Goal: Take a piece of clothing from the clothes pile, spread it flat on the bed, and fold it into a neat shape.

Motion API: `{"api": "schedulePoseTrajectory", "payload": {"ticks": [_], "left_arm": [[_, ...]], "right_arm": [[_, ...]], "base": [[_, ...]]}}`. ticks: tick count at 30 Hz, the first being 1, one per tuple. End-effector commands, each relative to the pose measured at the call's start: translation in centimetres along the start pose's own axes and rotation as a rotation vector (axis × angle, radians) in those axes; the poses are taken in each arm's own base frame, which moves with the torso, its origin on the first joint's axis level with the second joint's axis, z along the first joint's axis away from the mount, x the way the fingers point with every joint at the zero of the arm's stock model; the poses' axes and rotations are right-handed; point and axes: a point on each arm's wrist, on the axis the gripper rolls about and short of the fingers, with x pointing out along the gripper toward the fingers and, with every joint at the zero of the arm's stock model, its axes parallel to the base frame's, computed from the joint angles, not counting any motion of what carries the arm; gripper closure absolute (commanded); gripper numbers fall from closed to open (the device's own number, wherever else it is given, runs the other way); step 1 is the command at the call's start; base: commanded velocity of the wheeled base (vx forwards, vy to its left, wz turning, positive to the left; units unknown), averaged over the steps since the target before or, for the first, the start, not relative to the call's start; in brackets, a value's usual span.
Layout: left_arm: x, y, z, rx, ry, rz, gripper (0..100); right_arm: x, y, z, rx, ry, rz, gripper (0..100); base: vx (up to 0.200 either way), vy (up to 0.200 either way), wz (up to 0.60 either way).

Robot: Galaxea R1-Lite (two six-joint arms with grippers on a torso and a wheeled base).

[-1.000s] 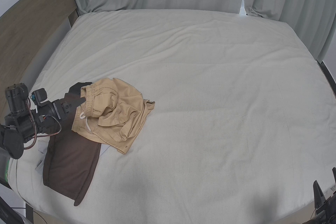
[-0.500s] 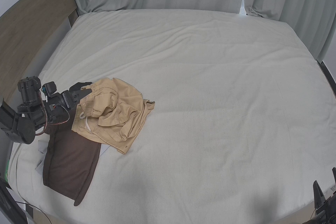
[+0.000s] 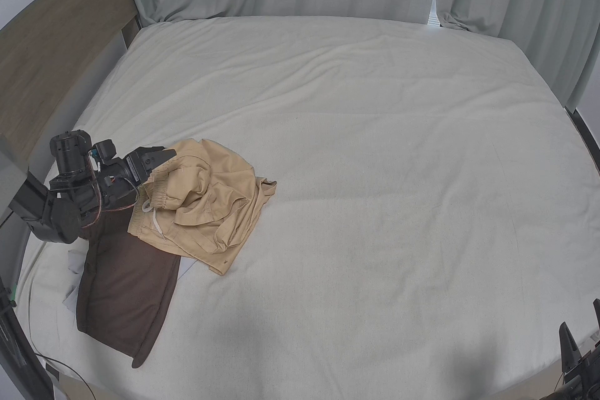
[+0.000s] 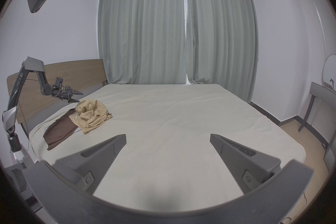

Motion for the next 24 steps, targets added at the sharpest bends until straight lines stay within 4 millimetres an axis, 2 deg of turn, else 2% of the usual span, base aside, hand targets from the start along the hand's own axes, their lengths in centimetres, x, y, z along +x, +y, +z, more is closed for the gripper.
{"api": "schedulePoseTrajectory", "payload": {"ticks": [1, 8, 14, 24], "left_arm": [[1.0, 0.1, -0.1, -0.007, 0.005, -0.011, 0], [2.2, -0.3, -1.5, -0.007, 0.041, -0.031, 0], [2.8, -0.8, -1.8, 0.005, 0.022, -0.063, 0], [3.9, 0.1, -2.7, 0.009, 0.015, -0.071, 0]], "right_arm": [[0.0, 0.0, -0.4, 0.000, -0.001, 0.001, 0], [0.0, 0.0, -0.4, 0.000, -0.001, 0.000, 0], [0.0, 0.0, -0.4, 0.000, -0.002, 0.000, 0], [0.0, 0.0, -0.4, 0.000, -0.002, 0.000, 0]], "base": [[0.000, 0.000, 0.00], [0.000, 0.000, 0.00], [0.000, 0.000, 0.00], [0.000, 0.000, 0.00]]}}
